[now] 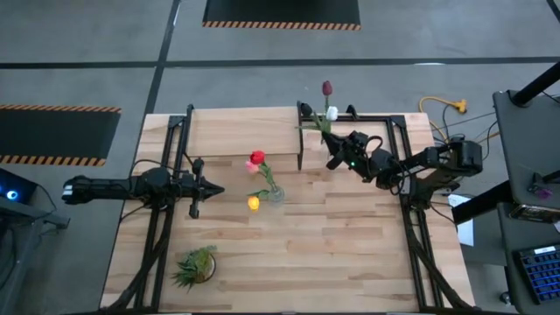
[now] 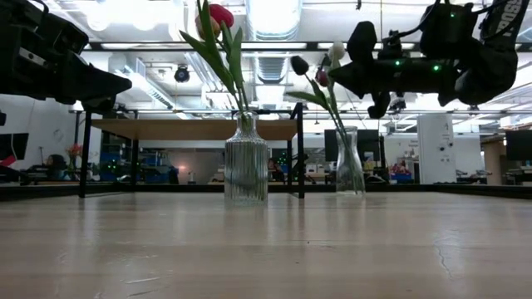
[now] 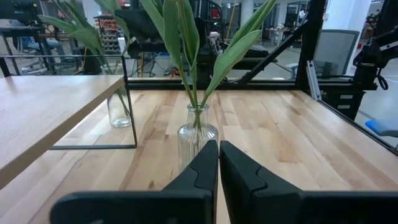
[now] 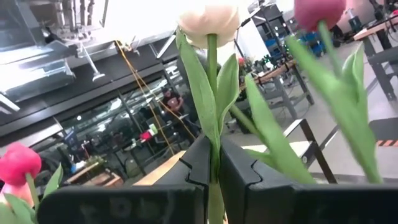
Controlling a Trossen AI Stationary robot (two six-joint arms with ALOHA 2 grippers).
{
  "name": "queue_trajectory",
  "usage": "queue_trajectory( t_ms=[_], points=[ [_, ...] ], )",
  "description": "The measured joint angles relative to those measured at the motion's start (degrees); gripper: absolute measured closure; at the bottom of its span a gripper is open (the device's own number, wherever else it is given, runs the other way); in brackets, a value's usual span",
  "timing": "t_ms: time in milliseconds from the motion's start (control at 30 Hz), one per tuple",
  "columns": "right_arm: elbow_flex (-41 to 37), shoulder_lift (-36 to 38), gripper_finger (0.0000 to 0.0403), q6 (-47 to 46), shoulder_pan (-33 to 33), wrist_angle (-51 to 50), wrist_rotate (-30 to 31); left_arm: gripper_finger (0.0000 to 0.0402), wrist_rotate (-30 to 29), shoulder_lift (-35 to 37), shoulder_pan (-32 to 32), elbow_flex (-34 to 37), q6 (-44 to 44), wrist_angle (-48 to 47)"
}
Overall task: Pick and place flowers into a vace then onto a shelf
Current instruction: Put the white tulip into the top transparent vase
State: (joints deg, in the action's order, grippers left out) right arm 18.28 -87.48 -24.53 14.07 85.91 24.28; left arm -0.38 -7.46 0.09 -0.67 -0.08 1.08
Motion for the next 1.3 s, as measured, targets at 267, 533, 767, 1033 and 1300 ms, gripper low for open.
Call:
queue_trajectory(
  t_ms=[267, 533, 767, 1033, 1300],
  points=[
    [0.0, 0.2, 0.0390, 0.1, 0.3, -0.1, 1.4, 0.0402, 0.0, 0.0, 0.0, 0.0, 0.0, 0.0],
    [0.0, -1.4, 0.0390, -1.3, 0.3, -2.0, 1.4, 0.0402, 0.0, 0.0, 0.0, 0.0, 0.0, 0.0],
    [0.0, -0.8, 0.0390, -2.0, 0.3, -1.4, 1.3, 0.0402, 0.0, 0.0, 0.0, 0.0, 0.0, 0.0],
    [-0.1, 1.5, 0.0390, -0.5, 0.4, -1.6, 1.2, 0.0402, 0.0, 0.0, 0.0, 0.0, 0.0, 0.0],
    [-0.1, 1.6, 0.0390, 1.0, 0.4, -1.6, 1.4, 0.0402, 0.0, 0.0, 0.0, 0.0, 0.0, 0.0]
  ],
)
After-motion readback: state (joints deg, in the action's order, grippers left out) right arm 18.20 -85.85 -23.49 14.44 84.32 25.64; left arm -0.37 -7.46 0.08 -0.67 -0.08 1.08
